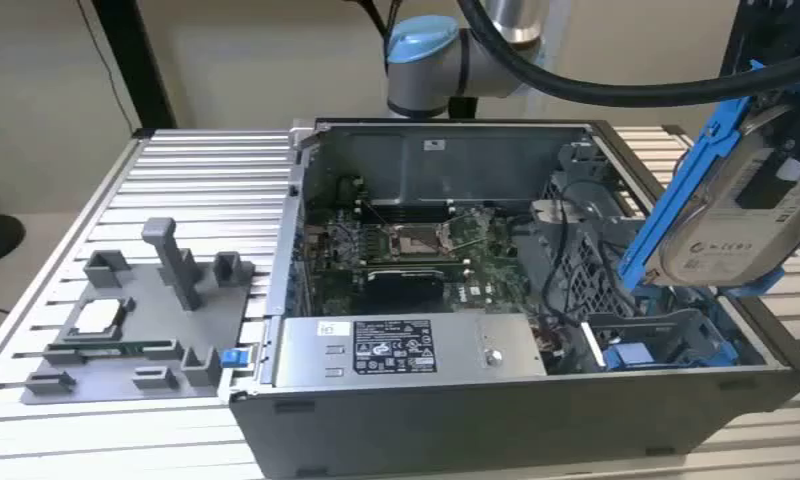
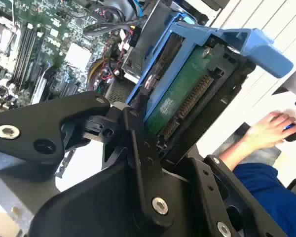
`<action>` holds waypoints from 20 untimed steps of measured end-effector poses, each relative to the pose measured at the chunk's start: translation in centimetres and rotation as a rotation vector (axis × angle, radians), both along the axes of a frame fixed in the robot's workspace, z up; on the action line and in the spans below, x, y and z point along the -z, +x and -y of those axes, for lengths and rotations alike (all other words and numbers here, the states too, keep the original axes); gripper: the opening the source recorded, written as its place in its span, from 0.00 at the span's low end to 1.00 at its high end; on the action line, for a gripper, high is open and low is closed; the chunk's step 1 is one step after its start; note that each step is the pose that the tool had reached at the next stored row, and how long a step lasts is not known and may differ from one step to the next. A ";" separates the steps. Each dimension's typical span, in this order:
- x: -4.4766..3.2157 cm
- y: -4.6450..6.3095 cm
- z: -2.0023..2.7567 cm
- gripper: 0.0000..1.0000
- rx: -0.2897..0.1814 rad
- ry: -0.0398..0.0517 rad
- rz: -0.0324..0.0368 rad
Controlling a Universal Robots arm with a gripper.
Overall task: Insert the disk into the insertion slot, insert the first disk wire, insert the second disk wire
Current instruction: 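Insert the disk into the insertion slot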
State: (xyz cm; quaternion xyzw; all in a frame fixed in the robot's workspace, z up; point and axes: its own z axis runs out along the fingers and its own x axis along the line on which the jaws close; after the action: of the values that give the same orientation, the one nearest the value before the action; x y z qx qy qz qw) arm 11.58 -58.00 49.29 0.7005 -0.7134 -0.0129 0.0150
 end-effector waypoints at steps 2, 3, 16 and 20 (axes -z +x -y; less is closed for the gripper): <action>0.00 0.0 0.00 0.00 0.000 0.0000 0.0000; 0.00 0.0 0.00 0.00 0.000 0.0001 -0.0008; 0.01 0.0 0.00 0.00 0.000 0.0000 -0.0044; 0.10 0.0 0.00 0.00 0.000 0.0001 -0.0045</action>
State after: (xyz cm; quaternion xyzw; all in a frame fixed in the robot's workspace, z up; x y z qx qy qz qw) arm 11.58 -58.00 49.18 0.7005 -0.7133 -0.0144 0.0165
